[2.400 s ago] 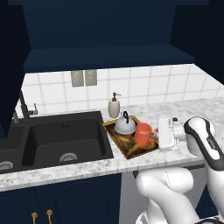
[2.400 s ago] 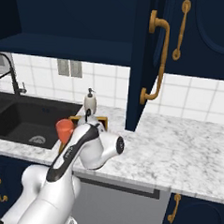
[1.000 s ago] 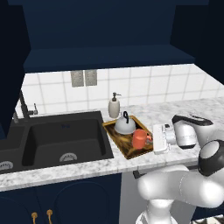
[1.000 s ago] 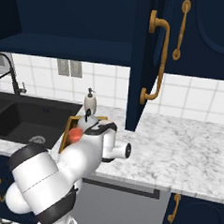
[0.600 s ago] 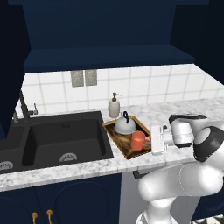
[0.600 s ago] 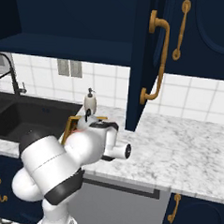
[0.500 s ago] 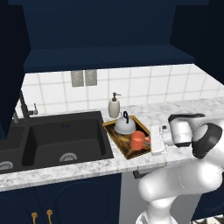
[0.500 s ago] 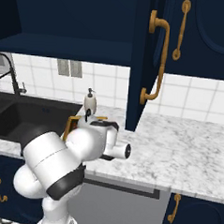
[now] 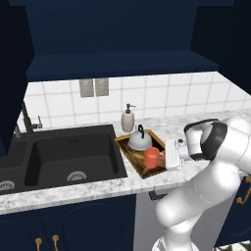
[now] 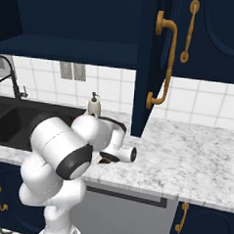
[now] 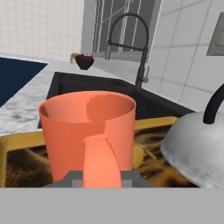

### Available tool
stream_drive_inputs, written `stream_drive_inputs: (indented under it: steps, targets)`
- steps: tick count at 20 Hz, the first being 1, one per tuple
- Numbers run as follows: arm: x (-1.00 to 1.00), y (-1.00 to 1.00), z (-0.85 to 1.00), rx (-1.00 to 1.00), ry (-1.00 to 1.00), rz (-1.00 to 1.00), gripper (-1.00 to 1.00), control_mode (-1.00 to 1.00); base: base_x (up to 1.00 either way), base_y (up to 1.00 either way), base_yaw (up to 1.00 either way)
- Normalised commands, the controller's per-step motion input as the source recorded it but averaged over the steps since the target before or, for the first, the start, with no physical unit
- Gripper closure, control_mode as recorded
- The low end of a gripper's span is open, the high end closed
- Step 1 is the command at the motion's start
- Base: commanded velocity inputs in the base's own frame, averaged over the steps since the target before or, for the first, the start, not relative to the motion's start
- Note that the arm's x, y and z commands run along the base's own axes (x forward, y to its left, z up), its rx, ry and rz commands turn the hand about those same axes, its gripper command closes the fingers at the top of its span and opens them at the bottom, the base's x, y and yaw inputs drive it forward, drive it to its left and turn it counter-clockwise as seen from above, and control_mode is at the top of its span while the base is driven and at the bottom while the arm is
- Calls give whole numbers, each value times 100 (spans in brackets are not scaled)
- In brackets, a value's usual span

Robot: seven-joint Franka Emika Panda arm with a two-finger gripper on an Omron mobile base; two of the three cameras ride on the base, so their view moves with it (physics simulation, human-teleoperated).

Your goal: Pick the kettle from the counter and place it on the tray. Then pick the mug from the cabinet and place it on the tray. Then close the cabinet doors.

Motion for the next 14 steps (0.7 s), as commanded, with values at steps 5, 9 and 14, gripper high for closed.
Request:
stream_drive_inputs:
  steps: [5, 9, 14]
  targets:
    - [12, 0, -19, 0, 2, 0, -100, -100, 0, 0, 0]
    - [0, 0, -2, 0, 1, 0, -100, -100, 0, 0, 0]
    - [-9, 0, 11, 0, 2, 0, -100, -100, 0, 0, 0]
